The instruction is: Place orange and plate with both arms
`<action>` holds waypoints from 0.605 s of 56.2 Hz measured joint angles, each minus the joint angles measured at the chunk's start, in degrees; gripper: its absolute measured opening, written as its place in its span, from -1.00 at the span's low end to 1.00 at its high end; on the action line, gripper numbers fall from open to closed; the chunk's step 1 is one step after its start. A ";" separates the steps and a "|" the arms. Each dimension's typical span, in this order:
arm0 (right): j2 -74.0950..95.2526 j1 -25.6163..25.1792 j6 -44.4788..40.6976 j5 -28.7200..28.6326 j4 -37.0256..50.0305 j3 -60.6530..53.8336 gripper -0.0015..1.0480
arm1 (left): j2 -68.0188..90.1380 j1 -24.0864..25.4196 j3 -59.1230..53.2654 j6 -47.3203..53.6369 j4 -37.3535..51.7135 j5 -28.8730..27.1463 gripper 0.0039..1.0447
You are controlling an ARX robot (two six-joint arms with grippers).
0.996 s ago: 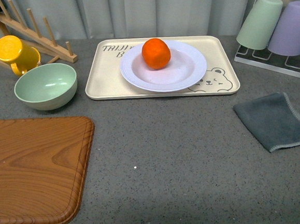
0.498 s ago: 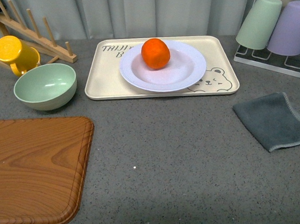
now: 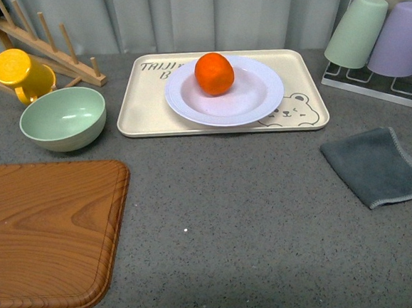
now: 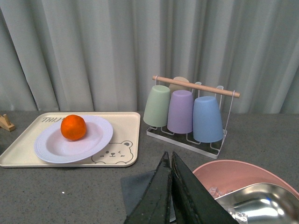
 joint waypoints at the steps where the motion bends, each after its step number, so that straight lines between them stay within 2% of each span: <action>1: 0.00 0.00 0.00 0.00 0.00 0.00 -0.61 | 0.00 0.00 -0.02 0.00 0.00 0.00 0.88; 9: 0.00 0.00 0.00 0.02 0.00 0.00 -0.16 | 0.00 0.00 -0.02 0.00 0.00 0.02 0.88; 14: 0.00 0.00 0.00 0.00 0.00 0.00 0.23 | 0.00 0.00 0.00 0.00 0.00 0.02 0.88; 25: 0.00 0.00 0.02 0.00 0.00 0.00 0.85 | 0.00 0.00 -0.02 0.00 0.00 0.02 0.88; 34: 0.00 0.00 0.02 0.00 0.00 0.00 0.83 | 0.00 0.00 -0.02 0.00 0.00 0.02 0.88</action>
